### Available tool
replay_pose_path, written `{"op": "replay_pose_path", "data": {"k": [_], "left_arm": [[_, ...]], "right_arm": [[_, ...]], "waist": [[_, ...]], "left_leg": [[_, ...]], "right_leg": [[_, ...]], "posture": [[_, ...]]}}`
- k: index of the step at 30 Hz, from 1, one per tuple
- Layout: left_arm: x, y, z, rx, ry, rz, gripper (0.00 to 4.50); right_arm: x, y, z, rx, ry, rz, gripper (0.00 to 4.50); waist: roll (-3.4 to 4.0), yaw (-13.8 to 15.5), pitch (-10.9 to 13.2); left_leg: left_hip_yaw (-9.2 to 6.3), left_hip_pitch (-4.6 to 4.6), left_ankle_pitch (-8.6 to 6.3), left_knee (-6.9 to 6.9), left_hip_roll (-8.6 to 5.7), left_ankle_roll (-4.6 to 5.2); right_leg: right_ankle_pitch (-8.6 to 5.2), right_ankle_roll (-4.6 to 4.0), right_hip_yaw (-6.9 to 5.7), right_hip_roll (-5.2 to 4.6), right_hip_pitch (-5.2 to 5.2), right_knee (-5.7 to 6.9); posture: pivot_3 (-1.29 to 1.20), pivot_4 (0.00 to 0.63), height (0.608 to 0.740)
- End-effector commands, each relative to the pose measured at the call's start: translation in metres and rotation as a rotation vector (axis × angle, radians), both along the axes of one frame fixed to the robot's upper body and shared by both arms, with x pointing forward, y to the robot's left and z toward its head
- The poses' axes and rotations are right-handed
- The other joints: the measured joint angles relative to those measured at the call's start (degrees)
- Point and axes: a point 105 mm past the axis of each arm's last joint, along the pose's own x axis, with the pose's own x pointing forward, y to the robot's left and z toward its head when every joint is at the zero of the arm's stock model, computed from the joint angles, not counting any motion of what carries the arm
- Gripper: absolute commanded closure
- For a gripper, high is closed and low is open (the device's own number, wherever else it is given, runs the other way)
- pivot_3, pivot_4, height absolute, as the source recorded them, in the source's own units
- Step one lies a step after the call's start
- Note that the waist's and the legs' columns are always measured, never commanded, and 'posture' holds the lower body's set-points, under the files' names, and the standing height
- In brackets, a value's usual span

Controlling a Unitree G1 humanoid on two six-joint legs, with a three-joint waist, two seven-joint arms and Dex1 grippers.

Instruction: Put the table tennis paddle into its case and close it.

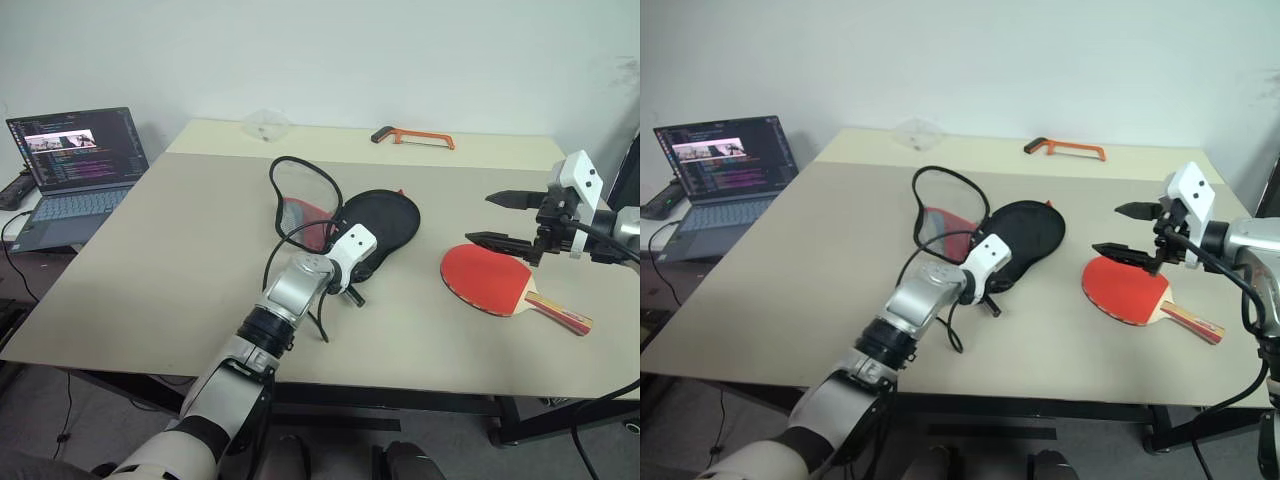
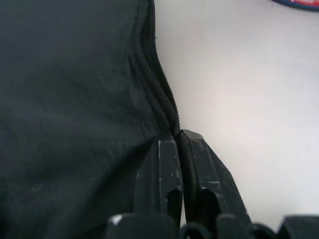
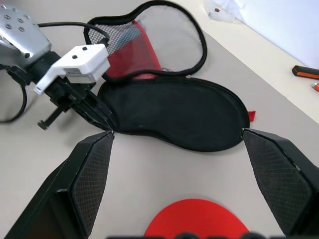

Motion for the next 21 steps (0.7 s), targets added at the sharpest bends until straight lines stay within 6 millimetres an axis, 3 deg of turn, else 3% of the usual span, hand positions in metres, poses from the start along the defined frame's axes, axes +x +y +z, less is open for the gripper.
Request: {"op": "replay_pose_path", "data": {"k": [1,13,21], "left_arm": [[0.011,-0.015,0.017,-0.021,-0.070,0.019,4.47],[0.028,-0.078,0.044,-0.116,-0.181,-0.003,4.47],[0.027,-0.099,0.052,-0.174,-0.181,0.050,4.47]], "right_arm": [[-0.001,0.004,0.014,0.007,-0.055,0.018,0.00],[0.002,0.009,0.014,0.008,-0.059,0.033,0.00],[0.002,0.007,0.014,0.003,-0.065,0.020,0.00]], "waist": [[0.00,0.07,0.00],[-0.01,0.07,0.01],[-0.02,-0.07,0.01]], "left_leg": [[-0.01,-0.01,0.00,0.00,-0.01,0.00],[-0.02,-0.95,-0.01,-0.11,-0.08,0.00],[-0.02,-0.96,-0.01,-0.19,-0.09,-0.02]], "right_leg": [[0.02,0.04,-0.01,0.00,0.00,-0.01],[0.17,-0.14,-0.03,0.02,-0.91,-0.04],[0.16,-0.15,-0.04,0.02,-0.96,-0.02]], "posture": [[0.00,0.150,0.740],[0.00,0.150,0.740],[0.00,0.150,0.740]]}}
